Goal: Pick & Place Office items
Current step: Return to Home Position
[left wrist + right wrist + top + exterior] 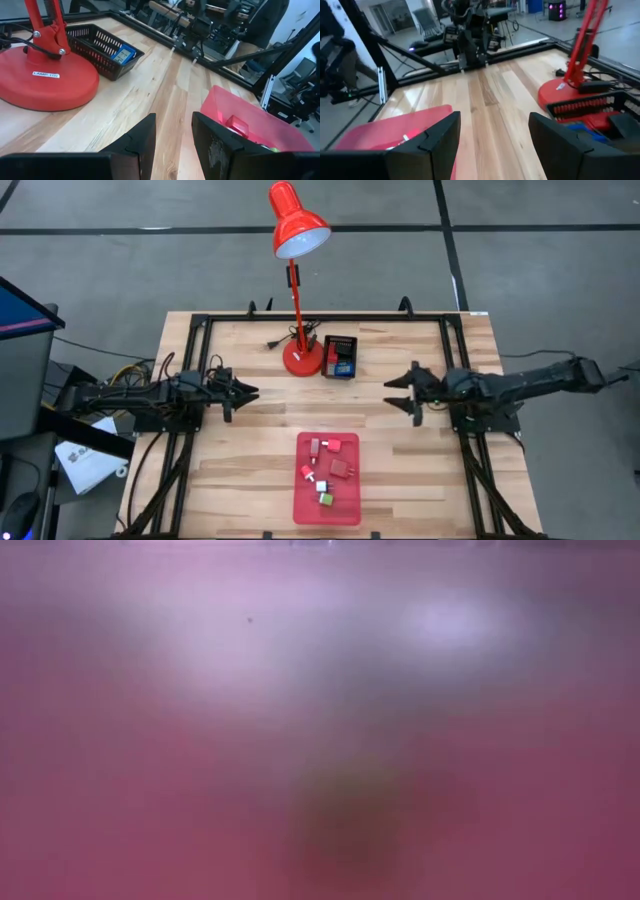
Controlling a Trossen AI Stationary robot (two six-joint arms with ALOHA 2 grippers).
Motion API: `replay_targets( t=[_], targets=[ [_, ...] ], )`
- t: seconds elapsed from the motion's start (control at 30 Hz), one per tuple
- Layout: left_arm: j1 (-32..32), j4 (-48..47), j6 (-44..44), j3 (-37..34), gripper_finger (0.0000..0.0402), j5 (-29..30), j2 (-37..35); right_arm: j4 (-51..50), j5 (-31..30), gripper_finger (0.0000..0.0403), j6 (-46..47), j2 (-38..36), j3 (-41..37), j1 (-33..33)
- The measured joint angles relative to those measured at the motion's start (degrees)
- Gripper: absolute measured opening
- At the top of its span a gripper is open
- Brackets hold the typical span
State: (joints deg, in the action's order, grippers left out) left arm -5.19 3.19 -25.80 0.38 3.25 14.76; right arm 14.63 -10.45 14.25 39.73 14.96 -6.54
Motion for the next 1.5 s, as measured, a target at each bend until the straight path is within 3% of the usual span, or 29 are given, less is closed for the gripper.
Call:
replay_targets(
  t=[0.27,0.47,0.6,1.5],
  targets=[
    [0.00,0.80,0.00,0.00,0.0121,0.00,-0.02,-4.11,1.15,0.0229,0.12,-20.69,-11.05,0.01],
    [0.00,0.80,0.00,0.00,0.0121,-0.01,-0.02,-12.11,-1.47,0.0224,-0.90,-33.99,-14.50,-0.88],
    [0.00,0.80,0.00,0.00,0.0121,-0.02,-0.02,-12.22,-0.80,0.0219,-2.68,-38.88,-14.49,-0.84],
    [-0.01,1.29,0.00,0.00,0.0121,-0.02,-0.02,-12.26,-0.08,0.0209,-5.67,-38.30,-14.55,-0.77]
  ],
)
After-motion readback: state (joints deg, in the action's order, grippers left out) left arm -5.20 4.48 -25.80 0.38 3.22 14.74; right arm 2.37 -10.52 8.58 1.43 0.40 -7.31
